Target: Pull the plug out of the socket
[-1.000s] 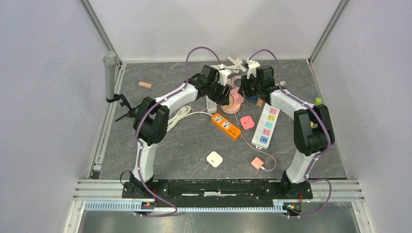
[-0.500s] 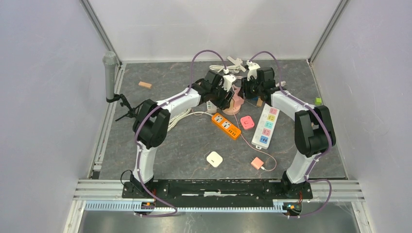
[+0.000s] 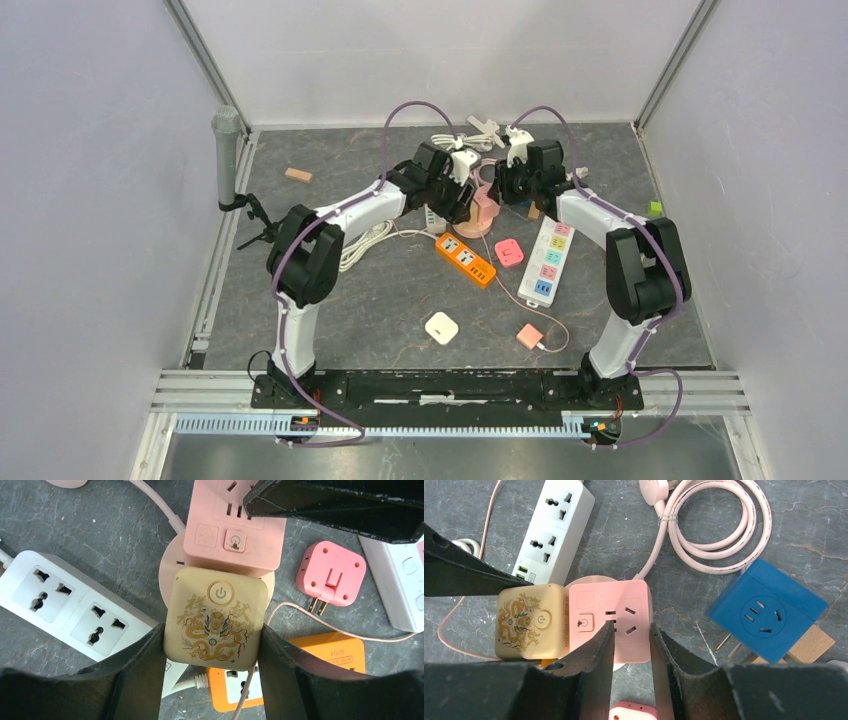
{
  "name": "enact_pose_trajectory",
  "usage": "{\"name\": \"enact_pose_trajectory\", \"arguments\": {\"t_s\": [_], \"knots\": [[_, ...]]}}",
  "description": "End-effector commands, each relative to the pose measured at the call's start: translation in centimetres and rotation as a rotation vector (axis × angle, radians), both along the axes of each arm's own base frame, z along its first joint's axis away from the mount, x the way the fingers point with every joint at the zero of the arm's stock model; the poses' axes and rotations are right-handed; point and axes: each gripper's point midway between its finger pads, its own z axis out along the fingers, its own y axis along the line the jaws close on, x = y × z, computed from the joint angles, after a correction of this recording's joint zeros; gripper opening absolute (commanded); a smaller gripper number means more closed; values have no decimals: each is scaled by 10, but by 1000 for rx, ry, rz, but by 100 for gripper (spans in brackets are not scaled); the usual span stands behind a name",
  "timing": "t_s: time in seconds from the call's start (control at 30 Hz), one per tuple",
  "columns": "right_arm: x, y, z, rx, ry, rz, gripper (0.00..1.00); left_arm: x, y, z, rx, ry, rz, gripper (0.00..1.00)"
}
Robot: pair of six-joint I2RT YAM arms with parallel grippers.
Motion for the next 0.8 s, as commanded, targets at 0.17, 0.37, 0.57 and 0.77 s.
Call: {"name": "enact_pose_trajectory", "arguments": {"t_s": [0.17,0.37,0.57,0.77], "knots": [[-77,-24,-96,-157,385,22,36,2,-19,59,-139,-204,-71,2],[-82,-21,-97,-155,386,36,36,4,-31,71,-329,-13,-10,2],[-86,-23,-99,-171,395,23,36,4,-31,61,-166,-92,-54,2],[-92,-27,-104,-196,408,14,35,0,-16,53,14,-271,-164,2]]}}
